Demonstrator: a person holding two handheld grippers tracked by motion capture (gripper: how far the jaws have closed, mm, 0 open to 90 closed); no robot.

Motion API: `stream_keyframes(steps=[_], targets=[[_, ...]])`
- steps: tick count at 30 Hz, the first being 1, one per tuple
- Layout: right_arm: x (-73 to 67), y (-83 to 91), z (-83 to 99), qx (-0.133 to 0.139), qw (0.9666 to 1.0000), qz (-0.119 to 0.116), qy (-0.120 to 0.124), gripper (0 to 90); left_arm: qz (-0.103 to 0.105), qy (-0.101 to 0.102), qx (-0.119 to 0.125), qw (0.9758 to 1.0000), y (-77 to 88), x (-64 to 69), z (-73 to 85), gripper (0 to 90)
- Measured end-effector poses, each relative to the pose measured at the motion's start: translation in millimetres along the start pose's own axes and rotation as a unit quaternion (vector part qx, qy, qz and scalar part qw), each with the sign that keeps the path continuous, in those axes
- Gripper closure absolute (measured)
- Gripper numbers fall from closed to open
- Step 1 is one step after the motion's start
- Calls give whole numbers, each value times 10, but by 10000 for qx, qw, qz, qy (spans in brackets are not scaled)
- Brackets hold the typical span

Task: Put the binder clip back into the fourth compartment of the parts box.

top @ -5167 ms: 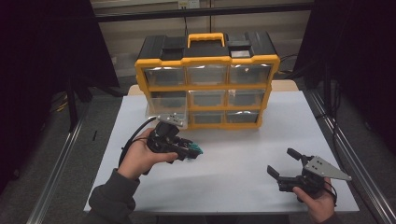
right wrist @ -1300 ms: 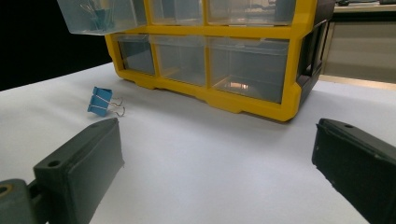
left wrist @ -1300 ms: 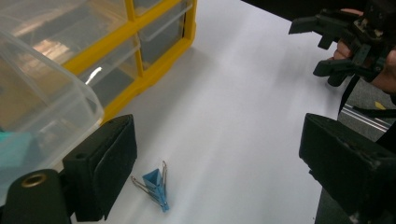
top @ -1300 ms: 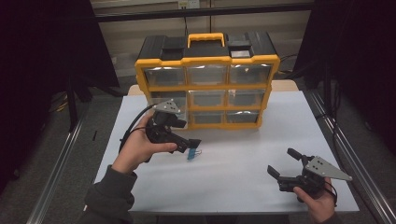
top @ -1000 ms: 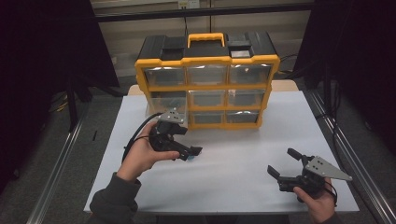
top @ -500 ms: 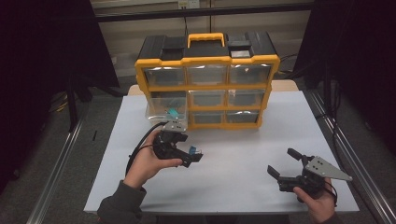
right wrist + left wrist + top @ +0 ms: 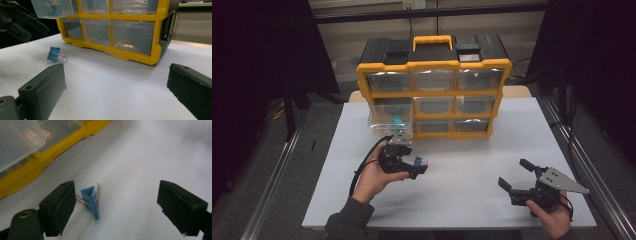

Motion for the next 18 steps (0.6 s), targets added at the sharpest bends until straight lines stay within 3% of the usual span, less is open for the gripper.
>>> stream_keyframes(steps=[3, 7, 10, 11, 18], targets=[[-1, -1, 1, -1, 10000, -3, -5, 13, -84, 64, 23, 9999, -53, -29, 31, 158], [0, -1, 1, -11, 10000, 16, -13, 15, -160, 104, -146, 9997, -110, -83, 93, 187], [-5, -4, 0, 1, 10000, -16, -6, 15, -202, 147, -63, 9997, -179, -109, 112, 241], [-5, -4, 1, -1, 10000, -13, -8, 15, -196, 68, -267, 9994, -187, -133, 150, 253], [-6, -3, 2, -4, 10000, -22, -19, 15, -314, 188, -349, 9987, -324, -188, 245, 340]])
Point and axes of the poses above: each handheld gripper's, and its own axes: y roughly backward along the jaws, z roughly out of its underside, x roughly to its right, the point moved 8 cm from there along -y, roughly forward along the jaws, and after that the axes turned 5 degrees about -x, right-handed, at the moved point
